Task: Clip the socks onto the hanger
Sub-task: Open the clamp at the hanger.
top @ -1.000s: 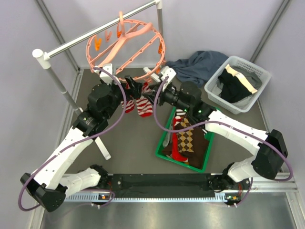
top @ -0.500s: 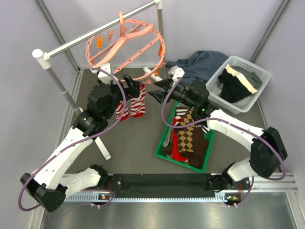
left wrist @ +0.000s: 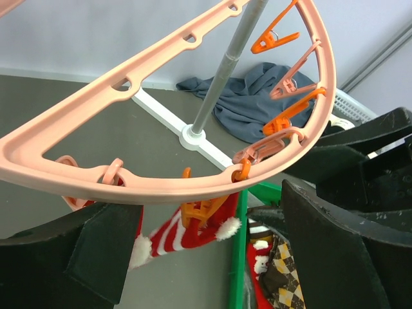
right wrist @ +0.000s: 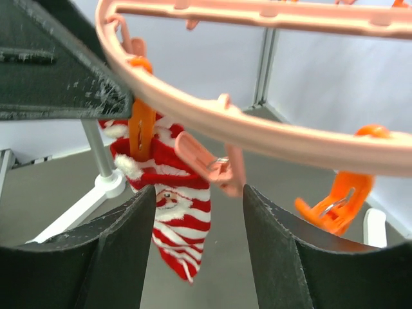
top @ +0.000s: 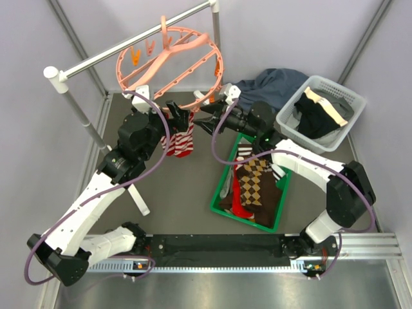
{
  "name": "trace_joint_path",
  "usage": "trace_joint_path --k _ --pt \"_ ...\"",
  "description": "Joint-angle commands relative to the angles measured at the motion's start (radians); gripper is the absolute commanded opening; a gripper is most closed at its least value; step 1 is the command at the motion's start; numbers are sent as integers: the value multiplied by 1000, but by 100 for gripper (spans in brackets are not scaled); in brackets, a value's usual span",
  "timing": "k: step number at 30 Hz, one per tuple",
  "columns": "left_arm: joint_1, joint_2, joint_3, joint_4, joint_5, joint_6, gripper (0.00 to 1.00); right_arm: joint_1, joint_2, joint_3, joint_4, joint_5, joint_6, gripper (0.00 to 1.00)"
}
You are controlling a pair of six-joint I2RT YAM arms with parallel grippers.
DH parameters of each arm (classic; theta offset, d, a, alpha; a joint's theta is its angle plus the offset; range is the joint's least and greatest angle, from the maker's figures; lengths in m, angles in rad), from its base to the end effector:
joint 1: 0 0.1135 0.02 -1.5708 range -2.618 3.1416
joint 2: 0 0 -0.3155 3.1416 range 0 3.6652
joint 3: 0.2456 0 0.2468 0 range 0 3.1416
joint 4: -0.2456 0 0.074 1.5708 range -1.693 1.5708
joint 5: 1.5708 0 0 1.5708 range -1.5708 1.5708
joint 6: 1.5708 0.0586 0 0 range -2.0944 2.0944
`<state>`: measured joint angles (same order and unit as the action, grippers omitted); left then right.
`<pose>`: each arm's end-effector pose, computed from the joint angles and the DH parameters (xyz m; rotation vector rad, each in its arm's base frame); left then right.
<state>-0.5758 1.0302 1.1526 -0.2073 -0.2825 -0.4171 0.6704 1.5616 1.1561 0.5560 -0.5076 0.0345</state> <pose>0.1915 -0.1048 0.4617 -0.0847 1.6763 -0.5200 0.2836 0.2612 0.4085 -0.8651 1.2353 0.9312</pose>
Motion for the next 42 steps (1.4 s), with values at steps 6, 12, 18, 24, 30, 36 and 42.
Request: trace_joint_path --k 6,12,18,24,30,36,42 --pt "5 -19 44 0 -12 15 92 -41 29 68 67 -40 8 56" --pt "7 -30 47 -7 -18 18 92 -43 83 109 65 -84 25 55" --pt "7 -28 52 -15 -6 18 92 -45 107 145 59 -131 31 50" --pt "7 -21 56 -17 2 18 92 -46 103 146 44 -158 30 29" --pt "7 -22 61 -15 34 11 92 -46 57 110 27 -149 48 7" --pt "7 -30 94 -44 43 11 92 -6 -32 79 -53 -53 13 0" --pt "7 -27 165 -139 32 -14 92 78 -81 99 -202 135 -31 0"
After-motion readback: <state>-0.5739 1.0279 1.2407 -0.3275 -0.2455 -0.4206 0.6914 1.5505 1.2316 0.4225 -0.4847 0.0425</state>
